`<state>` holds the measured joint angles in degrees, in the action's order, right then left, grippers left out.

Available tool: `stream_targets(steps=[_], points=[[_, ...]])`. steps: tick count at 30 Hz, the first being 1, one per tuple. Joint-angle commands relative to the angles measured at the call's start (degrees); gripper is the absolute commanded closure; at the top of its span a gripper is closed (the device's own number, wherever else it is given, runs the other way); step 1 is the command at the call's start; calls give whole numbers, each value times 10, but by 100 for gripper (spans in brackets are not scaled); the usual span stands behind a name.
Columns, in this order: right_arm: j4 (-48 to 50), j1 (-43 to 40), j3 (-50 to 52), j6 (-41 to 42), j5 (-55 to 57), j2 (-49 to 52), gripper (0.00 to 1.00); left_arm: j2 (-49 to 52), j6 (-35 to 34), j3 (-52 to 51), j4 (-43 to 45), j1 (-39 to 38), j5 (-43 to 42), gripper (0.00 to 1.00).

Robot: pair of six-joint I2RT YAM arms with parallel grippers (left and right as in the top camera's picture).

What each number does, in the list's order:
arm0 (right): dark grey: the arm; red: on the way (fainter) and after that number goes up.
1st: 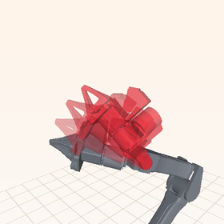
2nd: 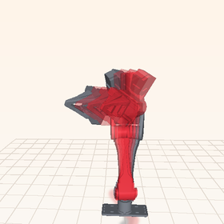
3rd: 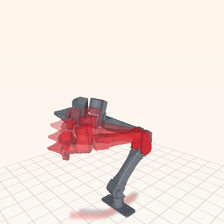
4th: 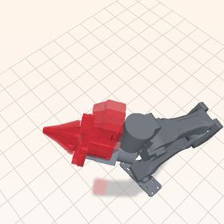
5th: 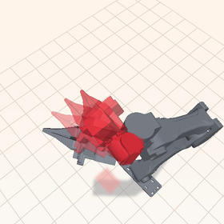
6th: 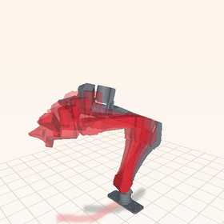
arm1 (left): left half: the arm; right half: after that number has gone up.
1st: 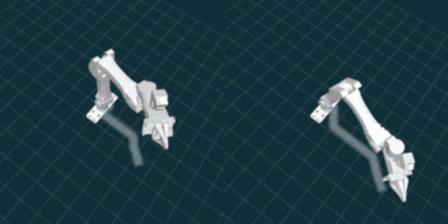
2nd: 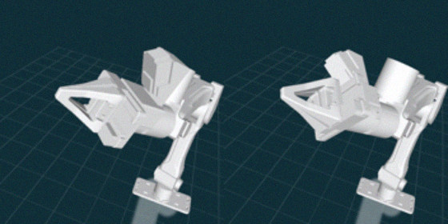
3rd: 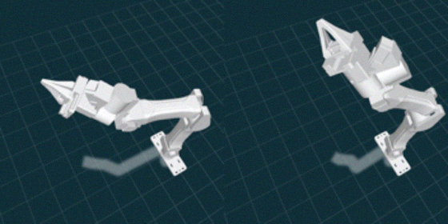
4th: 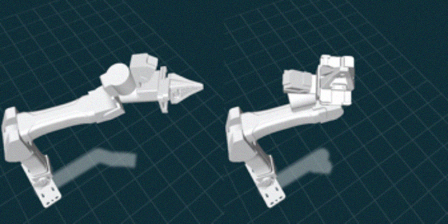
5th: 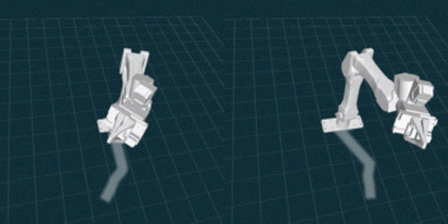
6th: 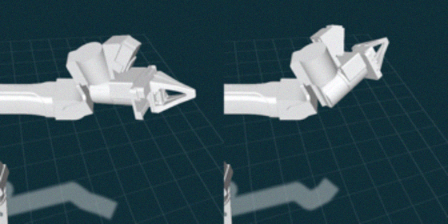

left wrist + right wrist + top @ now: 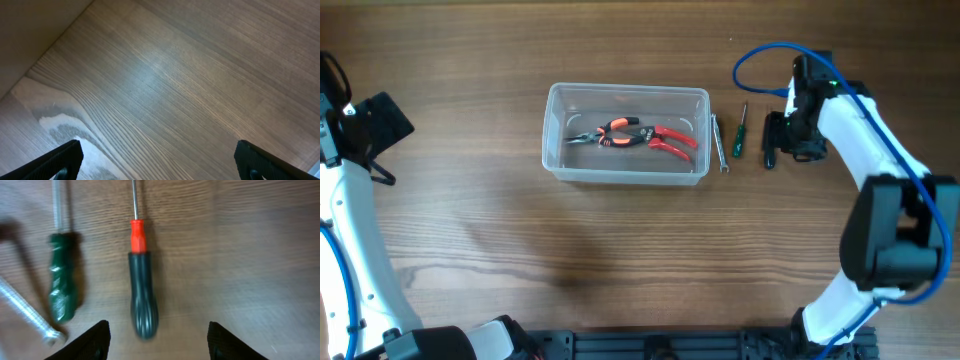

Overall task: Pack container
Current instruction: 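Grasp the red-black screwdriver with the right gripper, then drop the red-black screwdriver into the container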

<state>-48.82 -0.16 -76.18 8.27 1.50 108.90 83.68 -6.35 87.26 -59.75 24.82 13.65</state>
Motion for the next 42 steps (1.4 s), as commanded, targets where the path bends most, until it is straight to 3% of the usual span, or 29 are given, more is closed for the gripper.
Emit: stream_targets(steps=[1,8,10,11,16,22,24,27,31,36,42], points=[[28,2,2,-23,-16,56,39,2,-5,1,1,2,-3,0],[44,2,2,-22,-40,70,67,2,-5,1,1,2,-3,0],[40,2,2,-21,-40,70,83,2,-5,1,1,2,-3,0],[38,2,2,-21,-40,70,96,2,-5,1,1,2,-3,0],[-10,2,-34,-18,-40,50,96,2,-5,1,1,2,-3,0],[-123,56,-176,-28,-140,-100,96,2,-5,1,1,2,-3,0],[-111,138,-201,-71,-140,-170,96,2,-5,1,1,2,-3,0],[-60,302,-201,-260,-140,-206,96,2,-5,1,1,2,-3,0],[-25,432,-198,-460,-129,-145,96,2,-5,1,1,2,-3,0],[72,437,-198,-611,-77,11,96,2,-5,1,1,2,-3,0],[101,434,-198,-652,37,144,95,2,-5,1,1,2,-3,0]])
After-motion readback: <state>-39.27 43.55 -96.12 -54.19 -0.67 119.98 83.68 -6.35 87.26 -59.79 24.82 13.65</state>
